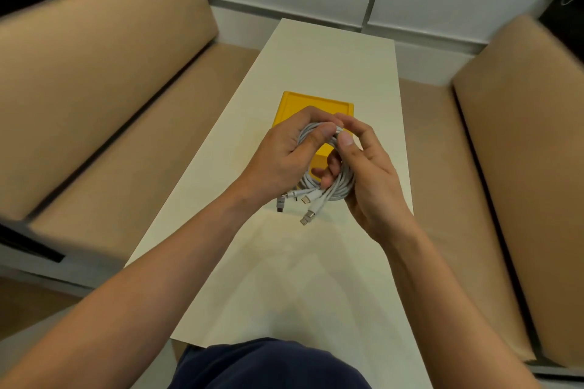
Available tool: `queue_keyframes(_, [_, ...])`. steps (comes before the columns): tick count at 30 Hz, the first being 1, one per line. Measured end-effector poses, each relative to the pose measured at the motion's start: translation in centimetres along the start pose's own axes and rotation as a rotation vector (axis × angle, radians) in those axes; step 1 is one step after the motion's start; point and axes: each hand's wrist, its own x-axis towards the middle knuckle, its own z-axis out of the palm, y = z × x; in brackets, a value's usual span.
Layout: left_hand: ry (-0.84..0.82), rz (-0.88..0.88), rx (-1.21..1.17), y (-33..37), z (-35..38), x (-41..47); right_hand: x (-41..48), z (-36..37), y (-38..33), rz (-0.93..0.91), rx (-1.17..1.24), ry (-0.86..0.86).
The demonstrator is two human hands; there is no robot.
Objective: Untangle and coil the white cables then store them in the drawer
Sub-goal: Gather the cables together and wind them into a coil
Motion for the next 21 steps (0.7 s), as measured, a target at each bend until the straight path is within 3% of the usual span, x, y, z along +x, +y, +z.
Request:
queue_keyframes(8, [-0.061,-0.045,0.009,-0.8,0.1,-0.4,-1.2,-1.1,0.5,0.085,0.051,-0.069])
queue_keyframes(15, [-0.066,-0.05,0.061,-0.8,0.2,-0.4,-1.4,-0.9,1.5,-0.077,-0.367,0.066])
queue_keyframes(21, [0.071,0.009,0.115,-1.0,-0.2,-0.1,-0.7,-1.7,0.8,0.008,-0.383,0.146])
